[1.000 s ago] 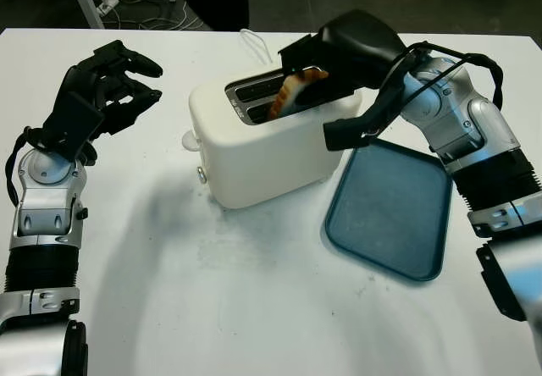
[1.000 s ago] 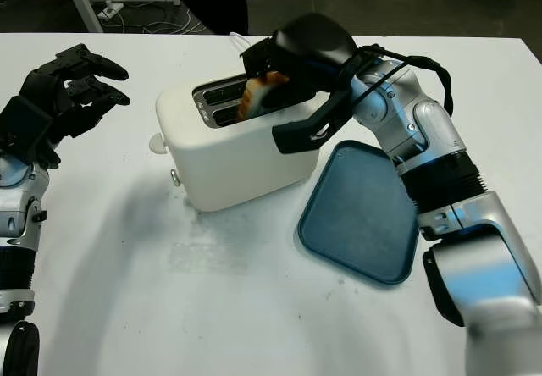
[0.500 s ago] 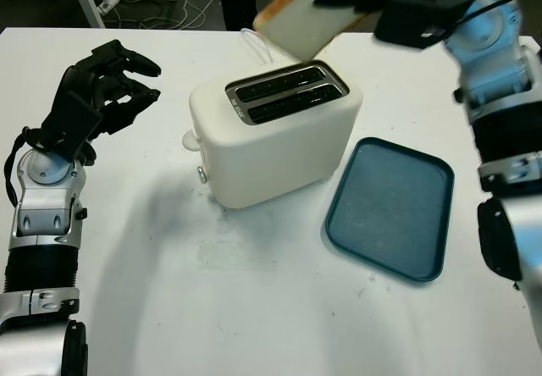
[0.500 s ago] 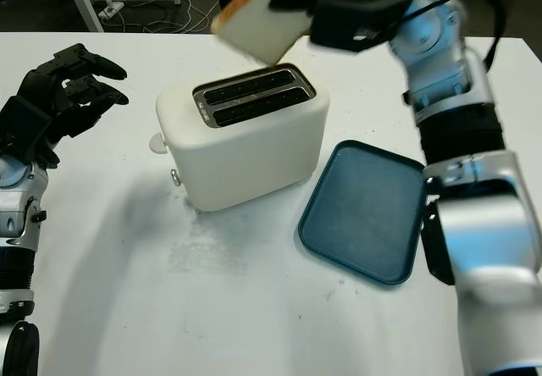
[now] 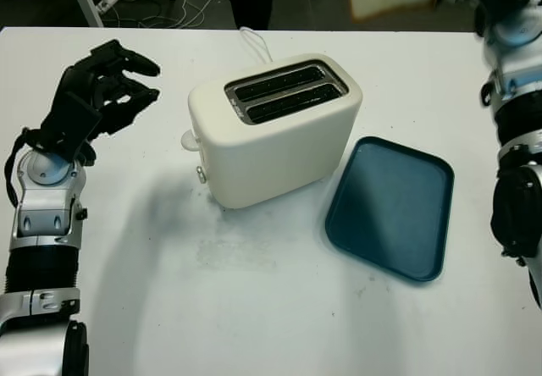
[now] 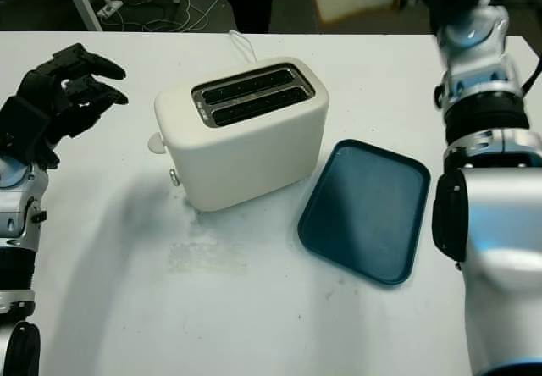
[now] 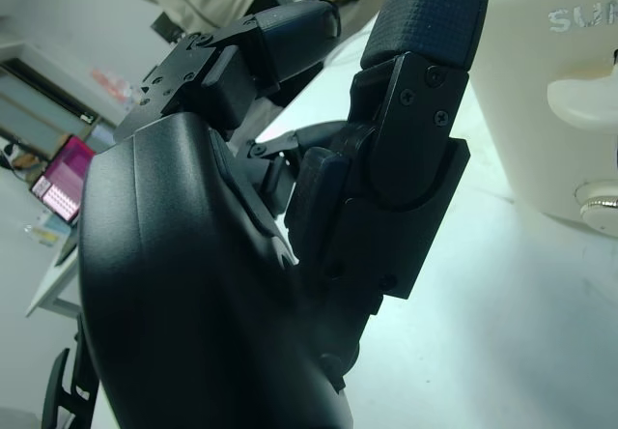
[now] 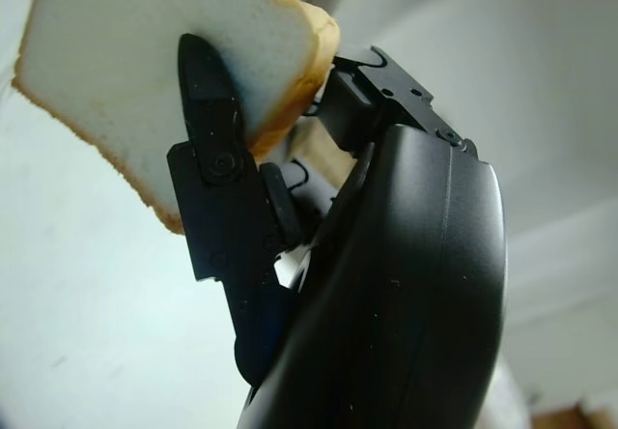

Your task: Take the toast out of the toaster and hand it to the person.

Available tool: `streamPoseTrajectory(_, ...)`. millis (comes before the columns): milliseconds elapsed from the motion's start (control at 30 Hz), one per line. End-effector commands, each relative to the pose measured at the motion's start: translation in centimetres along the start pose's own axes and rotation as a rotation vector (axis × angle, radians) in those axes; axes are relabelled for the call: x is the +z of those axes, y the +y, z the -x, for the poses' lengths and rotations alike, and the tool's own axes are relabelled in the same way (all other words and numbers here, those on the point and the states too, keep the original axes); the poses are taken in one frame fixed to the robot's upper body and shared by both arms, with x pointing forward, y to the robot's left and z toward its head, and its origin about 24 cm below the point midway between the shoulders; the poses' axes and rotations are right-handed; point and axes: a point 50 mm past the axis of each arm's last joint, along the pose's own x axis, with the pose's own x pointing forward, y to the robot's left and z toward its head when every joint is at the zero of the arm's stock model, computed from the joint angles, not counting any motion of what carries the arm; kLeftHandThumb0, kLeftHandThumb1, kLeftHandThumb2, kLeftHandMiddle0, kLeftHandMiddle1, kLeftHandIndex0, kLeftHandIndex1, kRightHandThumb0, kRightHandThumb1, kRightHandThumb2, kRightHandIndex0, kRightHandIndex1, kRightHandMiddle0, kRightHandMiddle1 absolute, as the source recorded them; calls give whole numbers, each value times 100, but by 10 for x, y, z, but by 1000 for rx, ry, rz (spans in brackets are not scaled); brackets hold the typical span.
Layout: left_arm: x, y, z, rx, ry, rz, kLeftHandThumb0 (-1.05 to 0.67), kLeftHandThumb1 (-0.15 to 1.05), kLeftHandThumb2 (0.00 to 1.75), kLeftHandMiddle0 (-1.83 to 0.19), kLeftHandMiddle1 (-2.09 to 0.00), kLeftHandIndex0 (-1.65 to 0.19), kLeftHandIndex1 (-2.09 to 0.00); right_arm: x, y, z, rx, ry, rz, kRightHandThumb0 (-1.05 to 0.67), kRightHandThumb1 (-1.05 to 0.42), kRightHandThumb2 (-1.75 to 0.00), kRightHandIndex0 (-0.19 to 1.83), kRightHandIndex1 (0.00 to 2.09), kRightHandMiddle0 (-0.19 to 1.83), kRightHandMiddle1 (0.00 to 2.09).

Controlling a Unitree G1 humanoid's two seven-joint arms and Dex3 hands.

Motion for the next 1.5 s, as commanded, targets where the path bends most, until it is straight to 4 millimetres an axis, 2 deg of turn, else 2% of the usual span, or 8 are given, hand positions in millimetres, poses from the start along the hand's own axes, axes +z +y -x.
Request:
streamPoseTrajectory(0, -3, 1, 3, 3, 6, 0, -105, 92, 11, -52, -127, -50, -117, -23, 12, 6, -17, 117, -49, -16, -92, -33, 72, 175, 33, 174)
streamPoseTrajectory(133, -3, 1, 3, 0, 7, -7, -105, 92, 11, -52, -126, -50, -117, -49, 27, 16, -21, 236, -171, -7, -92, -39, 58, 175, 19, 170)
streamPoseTrajectory(333, -3, 0, 2, 1, 9, 3, -105, 92, 11, -52, -126, -50, -118, -70, 38, 26, -21, 347, -255, -9, -92, -40, 51, 175, 11, 174)
streamPoseTrajectory(700, -3, 1, 2, -2, 11, -5, -105, 92, 11, -52, -127, -49, -118, -76, 44, 29, -38, 404, -338, -9, -92, -40, 51, 175, 13, 167)
streamPoseTrajectory(833, -3, 1, 1, -3, 12, -5, -105, 92, 11, -52, -127, -49, -118, -77, 44, 30, -29, 400, -348, -8, -92, -42, 48, 175, 16, 156)
streamPoseTrajectory(933, -3, 1, 1, -2, 10, 0, -105, 92, 10, -52, -127, -49, -118, -76, 44, 29, -28, 397, -339, -10, -92, -41, 53, 175, 29, 128)
streamPoseTrajectory(1100, -3, 1, 1, 0, 10, 5, -105, 92, 10, -53, -126, -50, -118, -75, 45, 29, -7, 374, -349, -8, -92, -41, 51, 175, 14, 170)
streamPoseTrajectory(1467, -3, 0, 2, 0, 6, 8, -105, 92, 10, -52, -127, -50, -118, -75, 46, 30, 41, 331, -341, -8, -92, -43, 52, 175, 16, 175)
